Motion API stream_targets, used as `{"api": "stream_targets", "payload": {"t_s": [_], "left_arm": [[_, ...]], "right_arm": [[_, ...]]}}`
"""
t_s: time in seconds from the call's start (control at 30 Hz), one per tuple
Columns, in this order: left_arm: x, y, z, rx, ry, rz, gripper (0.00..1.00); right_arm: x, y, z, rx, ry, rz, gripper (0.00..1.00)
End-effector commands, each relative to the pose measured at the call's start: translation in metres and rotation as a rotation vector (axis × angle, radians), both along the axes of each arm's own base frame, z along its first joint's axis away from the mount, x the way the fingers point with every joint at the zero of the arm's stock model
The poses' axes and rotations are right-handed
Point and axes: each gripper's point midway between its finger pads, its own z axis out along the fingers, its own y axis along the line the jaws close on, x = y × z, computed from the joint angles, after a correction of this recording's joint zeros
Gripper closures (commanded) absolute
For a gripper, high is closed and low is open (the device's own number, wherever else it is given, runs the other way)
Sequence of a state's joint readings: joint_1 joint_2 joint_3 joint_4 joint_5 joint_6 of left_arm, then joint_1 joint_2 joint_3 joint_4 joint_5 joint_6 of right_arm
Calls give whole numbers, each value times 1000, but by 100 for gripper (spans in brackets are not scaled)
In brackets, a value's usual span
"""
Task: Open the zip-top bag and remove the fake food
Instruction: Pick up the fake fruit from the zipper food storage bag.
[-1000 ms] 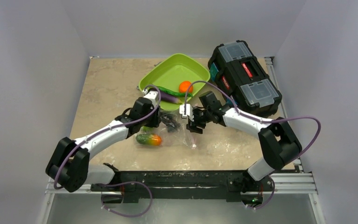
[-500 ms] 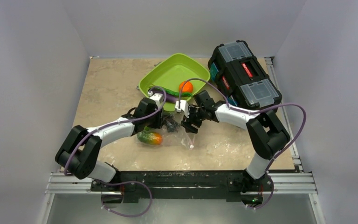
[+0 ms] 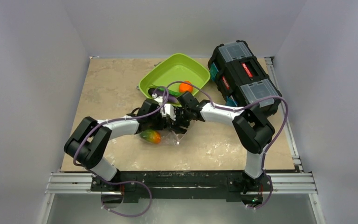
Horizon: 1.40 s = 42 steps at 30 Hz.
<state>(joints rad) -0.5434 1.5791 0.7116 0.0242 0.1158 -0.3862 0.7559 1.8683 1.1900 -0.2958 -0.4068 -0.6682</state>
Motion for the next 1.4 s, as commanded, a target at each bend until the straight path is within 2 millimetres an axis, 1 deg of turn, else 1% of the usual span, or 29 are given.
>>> {"api": "stream_targets", "payload": {"t_s": [0.0, 0.1, 0.2, 0.3, 0.33, 0.4, 0.43, 0.53, 0.6, 0.67, 0.7, 0.8, 0.9, 1.0, 1.17, 1.37], "left_arm": [[-4, -8, -11, -36, 54, -20, 82], [-6, -12, -15, -46, 69, -30, 82], [-7, -13, -17, -52, 80, -32, 83], [-8, -11, -17, -49, 78, -28, 83], [-8, -11, -16, -48, 75, -26, 83], [-8, -9, -14, -45, 70, -21, 82], [-9, -8, -13, -42, 66, -19, 82], [-9, -4, -3, -40, 41, -11, 80], [-10, -2, 6, -43, 22, -7, 79], [-10, -1, 19, -55, -11, -6, 76], [-16, 3, 21, -46, -2, -5, 74], [-20, 7, 38, -62, -36, -4, 67], [-26, 9, 52, -86, -63, -2, 63], [-31, 12, 66, -113, -95, 6, 59], [-40, 20, 86, -140, -141, 21, 50], [-52, 27, 106, -174, -188, 25, 39]], "right_arm": [[11, 19, 14, 21, -55, 6, 32], [14, 24, 8, 12, -47, -7, 36], [15, 26, 1, 1, -36, -4, 48], [14, 25, -4, -15, -36, 11, 69], [15, 23, -5, -22, -44, 14, 77], [15, 18, -7, -38, -63, 21, 97], [15, 14, -8, -46, -75, 23, 100], [10, 4, -7, -59, -104, 39, 100], [4, -3, -1, -62, -115, 53, 100], [-5, -10, 9, -52, -121, 74, 100], [-10, -14, 14, -48, -123, 87, 100], [-26, -26, 27, -39, -115, 116, 100], [-40, -40, 32, -56, -83, 124, 100], [-49, -52, 37, -64, -65, 119, 100], [-52, -70, 49, -38, -53, 86, 100], [-55, -82, 62, -1, -44, 59, 100]]}}
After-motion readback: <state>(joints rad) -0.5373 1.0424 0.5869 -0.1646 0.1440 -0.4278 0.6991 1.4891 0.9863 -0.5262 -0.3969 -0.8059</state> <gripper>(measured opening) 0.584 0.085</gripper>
